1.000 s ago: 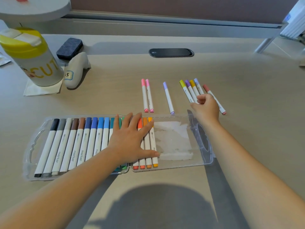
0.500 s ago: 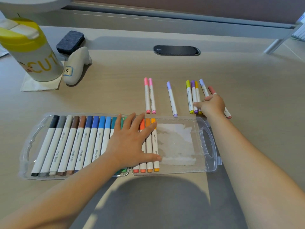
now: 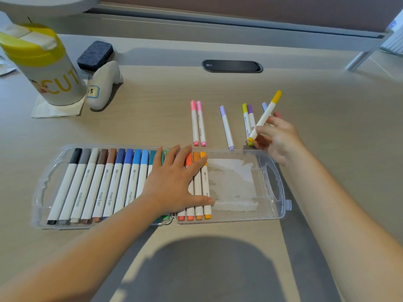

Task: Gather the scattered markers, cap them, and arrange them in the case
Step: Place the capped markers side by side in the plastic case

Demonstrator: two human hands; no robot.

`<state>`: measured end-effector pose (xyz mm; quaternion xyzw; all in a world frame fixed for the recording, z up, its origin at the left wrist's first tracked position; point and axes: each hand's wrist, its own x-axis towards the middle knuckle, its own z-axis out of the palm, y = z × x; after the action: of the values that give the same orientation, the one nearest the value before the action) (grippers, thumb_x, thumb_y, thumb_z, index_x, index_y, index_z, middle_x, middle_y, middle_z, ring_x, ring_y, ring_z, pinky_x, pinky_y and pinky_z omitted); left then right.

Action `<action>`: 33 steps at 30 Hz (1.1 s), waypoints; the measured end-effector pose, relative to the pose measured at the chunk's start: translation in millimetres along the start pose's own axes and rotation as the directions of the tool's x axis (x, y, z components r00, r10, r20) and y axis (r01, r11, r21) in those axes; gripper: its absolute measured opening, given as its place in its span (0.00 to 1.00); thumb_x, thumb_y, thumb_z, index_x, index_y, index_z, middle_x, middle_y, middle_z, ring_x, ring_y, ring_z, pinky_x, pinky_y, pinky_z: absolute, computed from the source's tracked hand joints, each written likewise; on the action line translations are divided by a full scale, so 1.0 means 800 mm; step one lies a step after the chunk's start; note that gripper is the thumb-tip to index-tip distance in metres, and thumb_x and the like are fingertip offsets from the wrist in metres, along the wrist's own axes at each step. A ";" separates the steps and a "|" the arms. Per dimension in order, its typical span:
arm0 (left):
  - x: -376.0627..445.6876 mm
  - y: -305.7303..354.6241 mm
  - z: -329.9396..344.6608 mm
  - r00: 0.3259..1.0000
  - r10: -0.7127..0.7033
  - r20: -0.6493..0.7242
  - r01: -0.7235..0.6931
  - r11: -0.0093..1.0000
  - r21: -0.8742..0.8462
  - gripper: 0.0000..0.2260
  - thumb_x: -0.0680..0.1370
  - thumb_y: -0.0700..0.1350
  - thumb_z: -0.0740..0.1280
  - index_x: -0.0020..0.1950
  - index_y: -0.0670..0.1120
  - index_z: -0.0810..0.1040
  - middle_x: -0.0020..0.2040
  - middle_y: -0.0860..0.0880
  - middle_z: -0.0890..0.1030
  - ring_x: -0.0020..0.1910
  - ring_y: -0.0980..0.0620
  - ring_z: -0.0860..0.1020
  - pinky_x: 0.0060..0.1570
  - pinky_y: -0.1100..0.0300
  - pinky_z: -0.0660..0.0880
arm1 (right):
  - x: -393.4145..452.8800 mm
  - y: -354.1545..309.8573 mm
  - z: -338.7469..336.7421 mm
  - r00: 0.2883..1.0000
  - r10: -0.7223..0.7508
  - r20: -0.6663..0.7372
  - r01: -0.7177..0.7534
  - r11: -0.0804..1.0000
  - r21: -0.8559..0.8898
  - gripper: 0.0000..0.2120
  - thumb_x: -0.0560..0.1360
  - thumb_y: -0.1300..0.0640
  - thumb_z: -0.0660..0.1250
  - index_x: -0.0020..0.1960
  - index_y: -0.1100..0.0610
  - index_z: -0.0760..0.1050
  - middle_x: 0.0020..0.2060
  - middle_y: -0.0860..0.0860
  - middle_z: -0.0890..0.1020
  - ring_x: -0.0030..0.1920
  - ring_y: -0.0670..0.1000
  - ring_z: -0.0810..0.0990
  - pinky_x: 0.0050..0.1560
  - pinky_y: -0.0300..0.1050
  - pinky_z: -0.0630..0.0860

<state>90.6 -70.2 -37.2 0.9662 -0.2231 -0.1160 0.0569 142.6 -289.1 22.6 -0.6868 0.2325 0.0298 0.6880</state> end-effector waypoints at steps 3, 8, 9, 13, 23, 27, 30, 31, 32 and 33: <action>0.000 0.001 -0.002 1.000 -0.005 0.016 0.005 1.000 0.006 0.49 0.55 0.79 0.37 0.74 0.62 0.41 0.77 0.51 0.44 0.75 0.45 0.42 0.71 0.43 0.37 | -0.031 0.003 0.010 0.981 0.063 0.185 -0.063 0.998 -0.009 0.11 0.76 0.70 0.57 0.51 0.56 0.69 0.36 0.50 0.73 0.28 0.48 0.78 0.30 0.38 0.76; -0.002 0.003 -0.009 0.998 -0.017 0.068 0.016 1.000 0.008 0.41 0.67 0.74 0.51 0.74 0.61 0.40 0.77 0.51 0.41 0.75 0.45 0.40 0.70 0.41 0.36 | -0.051 0.021 0.019 0.926 0.227 0.302 -0.176 0.967 -0.185 0.06 0.77 0.61 0.61 0.40 0.57 0.72 0.36 0.54 0.77 0.32 0.49 0.77 0.36 0.42 0.77; -0.002 0.002 -0.009 0.997 -0.018 0.073 0.017 1.000 0.008 0.41 0.67 0.74 0.52 0.74 0.61 0.40 0.77 0.51 0.41 0.75 0.45 0.39 0.70 0.41 0.36 | -0.054 0.025 0.021 0.911 0.252 0.326 -0.191 0.959 -0.209 0.06 0.76 0.61 0.62 0.41 0.58 0.73 0.33 0.53 0.77 0.30 0.47 0.77 0.33 0.39 0.78; -0.003 -0.004 -0.015 0.996 0.003 0.089 0.002 0.998 -0.058 0.42 0.68 0.71 0.58 0.75 0.60 0.43 0.77 0.51 0.43 0.75 0.46 0.40 0.71 0.41 0.36 | -0.064 0.041 0.031 0.873 0.352 0.337 -0.213 0.898 -0.384 0.06 0.75 0.65 0.63 0.40 0.61 0.74 0.29 0.55 0.79 0.23 0.45 0.78 0.26 0.35 0.77; -0.008 -0.014 -0.028 0.998 0.016 0.060 -0.002 0.973 -0.230 0.39 0.70 0.62 0.67 0.75 0.55 0.52 0.76 0.49 0.52 0.75 0.48 0.48 0.73 0.47 0.41 | -0.073 0.050 0.049 0.892 0.316 0.322 -0.047 0.776 -0.629 0.05 0.73 0.65 0.67 0.39 0.59 0.74 0.35 0.53 0.81 0.31 0.47 0.78 0.33 0.37 0.75; -0.007 -0.007 -0.029 0.999 0.001 0.046 0.008 0.980 -0.199 0.36 0.70 0.63 0.65 0.74 0.56 0.54 0.75 0.50 0.52 0.75 0.48 0.47 0.72 0.45 0.40 | -0.074 0.049 0.048 0.909 0.279 0.309 -0.018 0.768 -0.641 0.05 0.71 0.64 0.69 0.39 0.58 0.74 0.34 0.53 0.80 0.32 0.48 0.77 0.34 0.39 0.75; -0.004 0.002 -0.028 1.000 -0.006 0.017 0.009 0.985 -0.174 0.36 0.70 0.66 0.62 0.74 0.58 0.52 0.76 0.50 0.50 0.75 0.48 0.45 0.71 0.44 0.37 | -0.071 0.045 0.036 0.942 0.228 0.247 -0.044 0.812 -0.582 0.04 0.71 0.63 0.69 0.44 0.59 0.74 0.35 0.53 0.78 0.33 0.49 0.76 0.37 0.42 0.76; -0.002 0.005 -0.027 1.000 -0.002 0.012 0.004 0.987 -0.163 0.36 0.70 0.67 0.61 0.74 0.59 0.51 0.76 0.50 0.48 0.75 0.47 0.43 0.71 0.43 0.37 | -0.066 0.045 0.031 0.961 0.187 0.202 -0.042 0.825 -0.564 0.05 0.71 0.63 0.69 0.45 0.58 0.74 0.36 0.52 0.78 0.34 0.49 0.76 0.37 0.41 0.75; 0.000 0.008 -0.025 1.000 0.004 0.011 -0.002 0.990 -0.143 0.37 0.70 0.68 0.60 0.74 0.60 0.48 0.77 0.51 0.46 0.75 0.47 0.42 0.71 0.42 0.36 | -0.060 0.044 0.025 0.979 0.133 0.151 -0.030 0.840 -0.542 0.05 0.72 0.62 0.69 0.45 0.57 0.74 0.36 0.51 0.77 0.36 0.49 0.76 0.37 0.40 0.75; 0.002 0.011 -0.023 1.000 0.008 0.015 -0.006 0.993 -0.117 0.38 0.69 0.69 0.58 0.74 0.61 0.46 0.77 0.51 0.44 0.75 0.45 0.40 0.70 0.41 0.35 | -0.053 0.043 0.021 0.993 0.072 0.096 -0.013 0.858 -0.513 0.05 0.72 0.63 0.69 0.44 0.56 0.73 0.37 0.50 0.76 0.38 0.50 0.76 0.38 0.39 0.75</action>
<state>92.8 -77.3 -18.0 0.9595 -0.2198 -0.1362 0.1120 96.9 -259.1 4.9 -0.8366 0.1924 0.1440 0.4923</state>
